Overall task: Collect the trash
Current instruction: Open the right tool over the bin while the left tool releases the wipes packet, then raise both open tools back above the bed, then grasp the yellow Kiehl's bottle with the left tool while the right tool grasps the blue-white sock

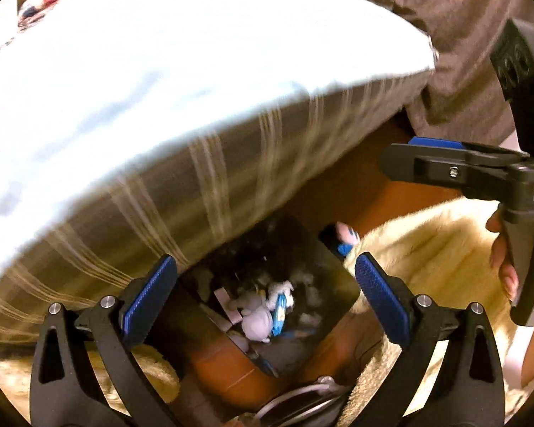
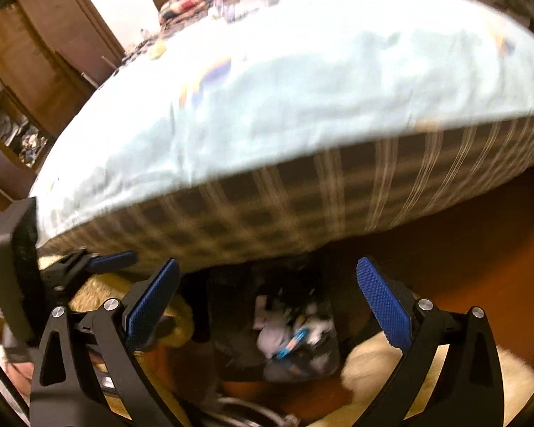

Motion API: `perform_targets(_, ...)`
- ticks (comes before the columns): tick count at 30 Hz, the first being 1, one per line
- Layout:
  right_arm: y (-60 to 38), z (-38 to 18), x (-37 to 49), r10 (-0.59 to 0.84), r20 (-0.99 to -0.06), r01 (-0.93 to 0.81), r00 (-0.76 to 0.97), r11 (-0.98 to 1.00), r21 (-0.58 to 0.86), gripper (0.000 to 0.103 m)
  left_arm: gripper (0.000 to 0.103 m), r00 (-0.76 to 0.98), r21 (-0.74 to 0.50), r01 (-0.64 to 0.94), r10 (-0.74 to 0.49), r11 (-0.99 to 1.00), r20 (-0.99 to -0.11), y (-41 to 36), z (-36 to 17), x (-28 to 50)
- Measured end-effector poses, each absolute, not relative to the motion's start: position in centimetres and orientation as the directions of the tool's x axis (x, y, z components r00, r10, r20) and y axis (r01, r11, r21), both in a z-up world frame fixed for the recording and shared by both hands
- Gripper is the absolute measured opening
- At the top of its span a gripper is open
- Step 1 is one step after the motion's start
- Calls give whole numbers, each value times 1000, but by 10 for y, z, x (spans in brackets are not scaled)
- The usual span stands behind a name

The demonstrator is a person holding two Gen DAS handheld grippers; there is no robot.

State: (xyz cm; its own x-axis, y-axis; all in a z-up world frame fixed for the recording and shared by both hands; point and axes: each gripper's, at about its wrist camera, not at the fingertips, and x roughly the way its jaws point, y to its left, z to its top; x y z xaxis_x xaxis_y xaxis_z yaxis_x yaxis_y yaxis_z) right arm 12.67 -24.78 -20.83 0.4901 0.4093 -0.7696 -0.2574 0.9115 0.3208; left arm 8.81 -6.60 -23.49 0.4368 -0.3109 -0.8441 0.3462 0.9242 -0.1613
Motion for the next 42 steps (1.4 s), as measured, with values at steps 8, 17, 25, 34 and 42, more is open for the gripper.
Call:
perform_targets(8, -246, -140, 163, 367, -676, -272, 639, 930, 247, 100, 95, 518, -181, 310, -326, 933, -791, -30, -164, 116)
perform_targets(17, -210, -91, 229, 392, -612, -335, 687, 918, 212, 100, 95, 601, -165, 276, -304, 947, -740, 3, -96, 144)
perform_targets(25, -171, -89, 286, 398, -621, -344, 675, 915, 212, 100, 95, 713, -42, 148, -136, 988, -688, 48, -71, 207)
perform_targets(34, -140, -113, 349, 396, -669, -316, 630, 917, 245, 99, 95, 691, -40, 50, -64, 998, -720, 86, -91, 312)
perform_targets(42, -123, -131, 388, 353, -726, -299, 591, 931, 209, 87, 95, 632, -61, 9, -53, 998, -773, 100, -124, 377)
